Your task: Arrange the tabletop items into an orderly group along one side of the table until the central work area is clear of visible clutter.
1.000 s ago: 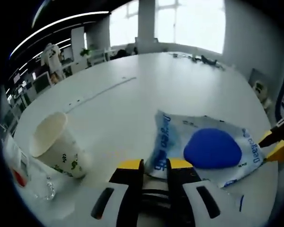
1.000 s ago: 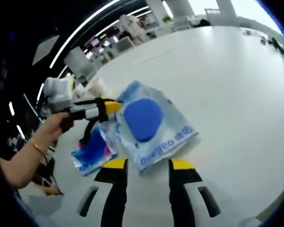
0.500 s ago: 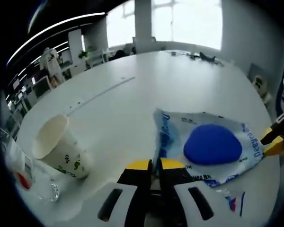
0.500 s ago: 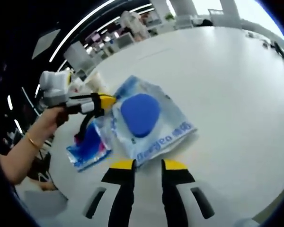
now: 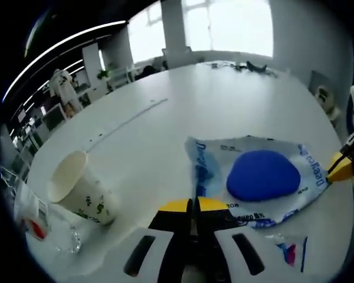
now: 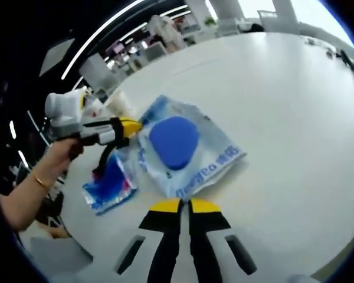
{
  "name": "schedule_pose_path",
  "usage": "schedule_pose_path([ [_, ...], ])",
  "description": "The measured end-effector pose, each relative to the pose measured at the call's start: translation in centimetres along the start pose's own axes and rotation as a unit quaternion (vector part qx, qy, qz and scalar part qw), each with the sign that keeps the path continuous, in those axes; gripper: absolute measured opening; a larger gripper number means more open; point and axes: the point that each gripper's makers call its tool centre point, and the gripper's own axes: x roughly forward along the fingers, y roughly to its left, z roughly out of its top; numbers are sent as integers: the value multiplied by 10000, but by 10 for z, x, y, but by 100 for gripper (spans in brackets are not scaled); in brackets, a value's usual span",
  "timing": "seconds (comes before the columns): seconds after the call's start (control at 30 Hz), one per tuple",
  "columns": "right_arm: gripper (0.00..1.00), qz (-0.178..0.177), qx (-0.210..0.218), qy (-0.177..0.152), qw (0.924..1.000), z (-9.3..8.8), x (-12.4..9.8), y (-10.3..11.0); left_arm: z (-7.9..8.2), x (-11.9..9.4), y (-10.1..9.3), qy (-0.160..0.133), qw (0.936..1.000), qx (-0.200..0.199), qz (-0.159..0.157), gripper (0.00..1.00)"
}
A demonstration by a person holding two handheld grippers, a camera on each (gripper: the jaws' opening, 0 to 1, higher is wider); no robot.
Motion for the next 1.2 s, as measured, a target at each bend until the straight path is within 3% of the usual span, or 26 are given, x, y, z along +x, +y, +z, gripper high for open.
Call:
schedule_pose_path([
  [0.2,0,-26,-246,-6,9997,2,-1,-1,2,-2,-1,-27,10000,14,-16,1],
  [0.5,0,-189,-473,-271,9983,15,-6,-5,6,-6,2,-134,9995,-271,34,1],
  [0.77,0,-310,-681,-561,9956,28,-13,-5,12,-14,1,-305,9994,-170,89,1],
  [0.87,0,-445,-1206,-491,9905,29,-13,-5,12,-15,2,-279,9992,-265,62,1],
  [1.2,0,-434,-1060,-838,9899,56,-21,-9,22,-24,7,-447,9985,-305,72,0],
])
